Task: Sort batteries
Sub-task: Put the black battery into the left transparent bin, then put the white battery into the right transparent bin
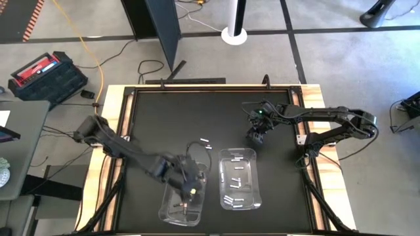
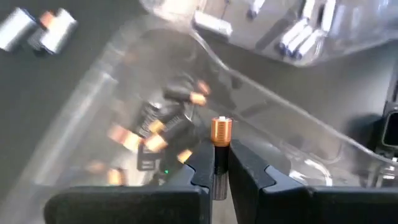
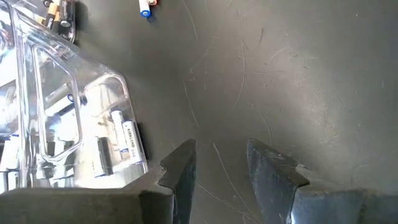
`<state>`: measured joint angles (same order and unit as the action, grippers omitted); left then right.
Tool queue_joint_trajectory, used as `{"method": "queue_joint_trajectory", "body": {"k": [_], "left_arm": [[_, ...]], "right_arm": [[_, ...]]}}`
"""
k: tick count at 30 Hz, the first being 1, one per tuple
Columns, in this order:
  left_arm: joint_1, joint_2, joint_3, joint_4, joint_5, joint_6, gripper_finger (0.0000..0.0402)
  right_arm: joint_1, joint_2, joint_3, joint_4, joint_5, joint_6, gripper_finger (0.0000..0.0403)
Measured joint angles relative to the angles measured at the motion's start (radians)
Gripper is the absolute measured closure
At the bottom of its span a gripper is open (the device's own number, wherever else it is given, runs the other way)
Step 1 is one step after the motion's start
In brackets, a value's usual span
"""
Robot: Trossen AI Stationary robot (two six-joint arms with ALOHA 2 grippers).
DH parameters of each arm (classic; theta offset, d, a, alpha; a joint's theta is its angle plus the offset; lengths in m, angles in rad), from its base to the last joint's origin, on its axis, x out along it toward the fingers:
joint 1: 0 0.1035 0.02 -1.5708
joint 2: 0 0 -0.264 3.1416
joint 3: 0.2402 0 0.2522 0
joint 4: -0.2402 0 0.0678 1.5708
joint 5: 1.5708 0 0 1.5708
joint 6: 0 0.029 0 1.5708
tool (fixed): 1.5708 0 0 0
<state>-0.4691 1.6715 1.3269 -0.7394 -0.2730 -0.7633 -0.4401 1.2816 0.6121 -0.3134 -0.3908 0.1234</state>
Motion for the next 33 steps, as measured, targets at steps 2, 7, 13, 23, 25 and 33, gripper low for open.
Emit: {"method": "queue_joint_trajectory", "body": {"k": [2,7,13,23,25,33], "left_arm": [[-0.021,0.059,0.024,-0.003,0.005,-0.064,0.0381],[-0.062,0.184,0.073,-0.001,0.004,-0.233,0.0381],[-0.08,0.296,0.081,-0.041,0.092,-0.417,0.0381],[-0.078,0.335,0.083,-0.054,0.161,-0.529,0.0365],[-0.078,0.33,0.082,-0.055,0.164,-0.527,0.0353],[-0.075,0.329,0.082,-0.054,0.169,-0.543,0.0311]], "right_arm": [[0.0,0.0,0.0,-0.001,0.0,0.0,0.0241],[0.0,0.0,0.0,-0.011,0.0,-0.015,0.0241],[0.0,0.0,0.0,-0.045,0.0,-0.057,0.0241],[0.0,0.0,0.0,-0.052,0.0,-0.093,0.0241],[0.0,0.0,0.0,-0.053,0.0,-0.101,0.0241],[0.0,0.0,0.0,-0.053,0.0,-0.121,0.0241]]}}
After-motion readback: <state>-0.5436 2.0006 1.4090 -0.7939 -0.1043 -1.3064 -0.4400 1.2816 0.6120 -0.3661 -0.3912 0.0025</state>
